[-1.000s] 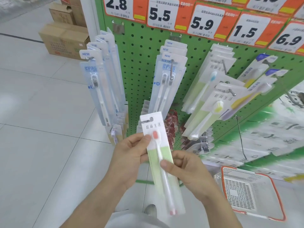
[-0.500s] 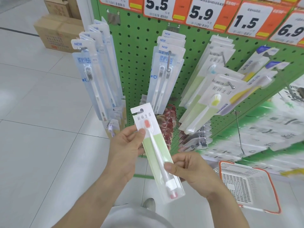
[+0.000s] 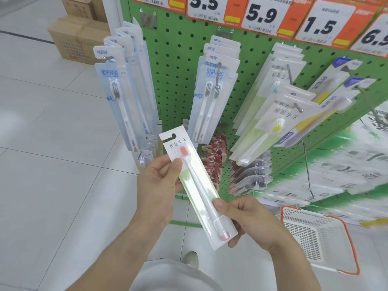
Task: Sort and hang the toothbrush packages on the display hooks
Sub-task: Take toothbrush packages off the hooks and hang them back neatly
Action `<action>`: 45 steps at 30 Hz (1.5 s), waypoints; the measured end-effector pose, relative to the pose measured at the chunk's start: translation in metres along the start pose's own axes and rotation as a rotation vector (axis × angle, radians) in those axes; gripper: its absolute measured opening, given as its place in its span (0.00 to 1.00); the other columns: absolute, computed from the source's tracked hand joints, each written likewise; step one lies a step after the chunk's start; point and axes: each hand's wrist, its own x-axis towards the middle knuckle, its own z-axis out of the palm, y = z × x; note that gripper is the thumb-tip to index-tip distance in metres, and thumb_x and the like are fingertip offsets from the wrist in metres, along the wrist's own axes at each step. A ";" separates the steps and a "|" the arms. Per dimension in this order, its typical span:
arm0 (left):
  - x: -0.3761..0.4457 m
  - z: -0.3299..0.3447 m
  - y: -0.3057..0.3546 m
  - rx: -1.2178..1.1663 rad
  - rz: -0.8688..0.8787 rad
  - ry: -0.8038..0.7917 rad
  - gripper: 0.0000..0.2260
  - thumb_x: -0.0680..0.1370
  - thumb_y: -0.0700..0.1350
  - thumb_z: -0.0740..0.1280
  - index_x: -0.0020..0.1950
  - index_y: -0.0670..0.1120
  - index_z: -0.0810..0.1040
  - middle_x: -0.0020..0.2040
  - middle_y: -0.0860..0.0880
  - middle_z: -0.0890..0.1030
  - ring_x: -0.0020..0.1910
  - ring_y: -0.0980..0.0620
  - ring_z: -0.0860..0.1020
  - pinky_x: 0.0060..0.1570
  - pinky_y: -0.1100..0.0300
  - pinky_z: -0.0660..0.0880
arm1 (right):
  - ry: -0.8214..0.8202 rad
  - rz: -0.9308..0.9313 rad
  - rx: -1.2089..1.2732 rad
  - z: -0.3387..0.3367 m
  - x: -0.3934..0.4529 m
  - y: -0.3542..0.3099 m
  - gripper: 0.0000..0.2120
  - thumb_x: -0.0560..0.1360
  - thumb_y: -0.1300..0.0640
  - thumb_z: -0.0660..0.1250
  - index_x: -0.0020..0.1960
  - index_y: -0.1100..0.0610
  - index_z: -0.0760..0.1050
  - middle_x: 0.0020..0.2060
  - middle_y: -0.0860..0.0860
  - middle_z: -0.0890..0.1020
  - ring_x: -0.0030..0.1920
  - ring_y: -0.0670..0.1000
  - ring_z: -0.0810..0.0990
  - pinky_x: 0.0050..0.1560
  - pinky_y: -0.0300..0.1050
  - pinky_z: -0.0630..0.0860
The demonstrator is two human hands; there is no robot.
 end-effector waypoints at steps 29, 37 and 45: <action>0.009 -0.004 -0.003 0.216 -0.043 -0.031 0.14 0.80 0.49 0.69 0.60 0.42 0.78 0.55 0.42 0.84 0.54 0.44 0.84 0.51 0.44 0.83 | 0.427 -0.243 -0.149 0.027 0.001 0.014 0.13 0.71 0.50 0.79 0.33 0.55 0.82 0.25 0.48 0.82 0.25 0.44 0.73 0.30 0.36 0.69; 0.005 -0.006 -0.006 0.181 0.016 -0.049 0.14 0.75 0.51 0.72 0.59 0.50 0.79 0.47 0.55 0.86 0.52 0.50 0.85 0.58 0.43 0.80 | 0.380 -0.391 -0.282 0.042 0.005 0.022 0.06 0.70 0.55 0.80 0.37 0.51 0.84 0.33 0.44 0.84 0.34 0.49 0.82 0.38 0.45 0.80; 0.004 -0.005 -0.004 -0.028 -0.084 -0.075 0.13 0.85 0.43 0.59 0.69 0.43 0.72 0.56 0.47 0.83 0.56 0.43 0.84 0.52 0.45 0.81 | 0.152 -0.275 0.031 0.042 0.014 0.022 0.10 0.75 0.46 0.75 0.55 0.44 0.81 0.49 0.47 0.85 0.46 0.50 0.84 0.42 0.43 0.78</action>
